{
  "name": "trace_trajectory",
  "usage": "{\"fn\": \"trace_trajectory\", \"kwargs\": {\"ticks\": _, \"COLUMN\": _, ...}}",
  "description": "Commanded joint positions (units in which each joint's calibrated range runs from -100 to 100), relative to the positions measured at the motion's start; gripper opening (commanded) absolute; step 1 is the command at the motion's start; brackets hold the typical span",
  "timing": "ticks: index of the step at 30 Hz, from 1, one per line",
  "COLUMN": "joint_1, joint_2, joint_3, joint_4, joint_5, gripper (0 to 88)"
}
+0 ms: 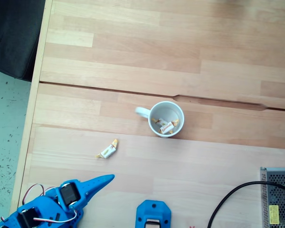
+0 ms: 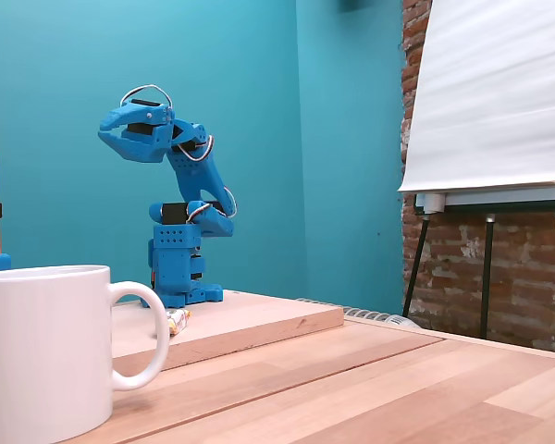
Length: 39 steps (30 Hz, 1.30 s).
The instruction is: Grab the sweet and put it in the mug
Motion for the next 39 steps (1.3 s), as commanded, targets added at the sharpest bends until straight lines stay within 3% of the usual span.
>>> {"fn": "trace_trajectory", "kwargs": {"ticks": 1, "joint_1": -0.5, "joint_2": 7.3, "joint_3": -5.9, "joint_4": -1.3, "joint_5": 0.0, "gripper": 0.0}}
{"fn": "trace_trajectory", "kwargs": {"ticks": 12, "joint_1": -2.4, "joint_2": 41.7, "joint_3": -22.8, "joint_4": -0.8, "joint_5": -0.5, "gripper": 0.0}}
{"fn": "trace_trajectory", "kwargs": {"ticks": 16, "joint_1": -5.4, "joint_2": 49.2, "joint_3": -26.3, "joint_4": -0.9, "joint_5": -4.9, "gripper": 0.0}}
{"fn": "trace_trajectory", "kwargs": {"ticks": 23, "joint_1": -6.3, "joint_2": 51.0, "joint_3": -26.2, "joint_4": -0.3, "joint_5": -14.7, "gripper": 0.0}}
{"fn": "trace_trajectory", "kwargs": {"ticks": 28, "joint_1": -7.0, "joint_2": 51.0, "joint_3": -16.7, "joint_4": -0.5, "joint_5": -20.3, "gripper": 0.0}}
{"fn": "trace_trajectory", "kwargs": {"ticks": 39, "joint_1": -8.6, "joint_2": 49.1, "joint_3": -5.3, "joint_4": -0.3, "joint_5": -22.5, "gripper": 0.0}}
